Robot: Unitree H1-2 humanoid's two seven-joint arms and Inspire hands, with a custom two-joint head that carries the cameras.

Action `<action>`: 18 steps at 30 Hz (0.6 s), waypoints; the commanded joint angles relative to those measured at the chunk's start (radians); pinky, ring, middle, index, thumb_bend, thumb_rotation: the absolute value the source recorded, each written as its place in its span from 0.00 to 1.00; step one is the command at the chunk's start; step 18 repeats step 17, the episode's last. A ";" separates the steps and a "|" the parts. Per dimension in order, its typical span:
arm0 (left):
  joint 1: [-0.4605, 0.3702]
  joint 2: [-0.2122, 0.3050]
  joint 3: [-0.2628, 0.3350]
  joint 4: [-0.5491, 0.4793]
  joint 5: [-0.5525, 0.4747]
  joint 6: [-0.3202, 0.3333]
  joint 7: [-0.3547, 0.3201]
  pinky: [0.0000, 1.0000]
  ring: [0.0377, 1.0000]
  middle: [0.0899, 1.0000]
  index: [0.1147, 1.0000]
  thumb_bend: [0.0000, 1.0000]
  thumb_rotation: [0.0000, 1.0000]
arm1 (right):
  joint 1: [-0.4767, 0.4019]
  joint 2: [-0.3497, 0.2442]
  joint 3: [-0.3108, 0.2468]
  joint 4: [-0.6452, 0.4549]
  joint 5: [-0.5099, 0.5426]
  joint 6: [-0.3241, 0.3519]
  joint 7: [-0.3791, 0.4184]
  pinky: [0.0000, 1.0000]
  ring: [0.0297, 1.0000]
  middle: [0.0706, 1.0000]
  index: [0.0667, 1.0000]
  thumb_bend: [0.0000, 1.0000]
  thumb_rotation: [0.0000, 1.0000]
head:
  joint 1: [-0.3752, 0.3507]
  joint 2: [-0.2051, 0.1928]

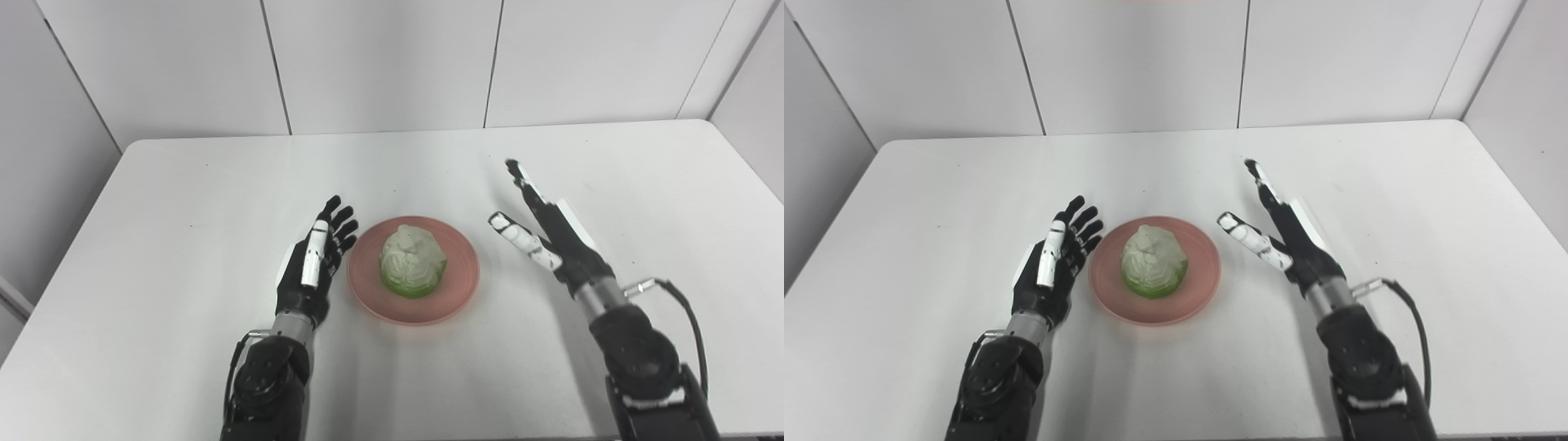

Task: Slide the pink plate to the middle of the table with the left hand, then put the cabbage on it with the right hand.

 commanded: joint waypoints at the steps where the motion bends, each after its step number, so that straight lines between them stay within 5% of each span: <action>1: 0.015 0.021 -0.017 -0.036 0.041 -0.060 -0.003 0.99 1.00 1.00 1.00 0.35 1.00 | 0.002 0.014 -0.005 -0.020 0.028 -0.062 -0.036 1.00 1.00 1.00 1.00 0.96 1.00 | -0.002 0.000; 10: 0.139 0.065 -0.064 -0.176 0.142 -0.035 0.003 1.00 1.00 1.00 1.00 0.35 1.00 | 0.116 0.043 0.007 -0.029 0.112 -0.116 -0.057 1.00 1.00 1.00 1.00 0.62 1.00 | -0.004 0.000; 14: 0.179 0.067 -0.067 -0.218 0.154 -0.011 -0.001 1.00 1.00 1.00 1.00 0.37 1.00 | 0.130 0.045 0.013 -0.003 0.123 -0.153 -0.069 1.00 1.00 1.00 1.00 0.56 1.00 | 0.006 -0.003; 18: 0.197 0.069 -0.064 -0.228 0.152 -0.014 -0.001 1.00 1.00 1.00 1.00 0.36 1.00 | 0.133 0.044 0.014 0.018 0.133 -0.170 -0.075 1.00 1.00 1.00 1.00 0.39 1.00 | 0.008 -0.003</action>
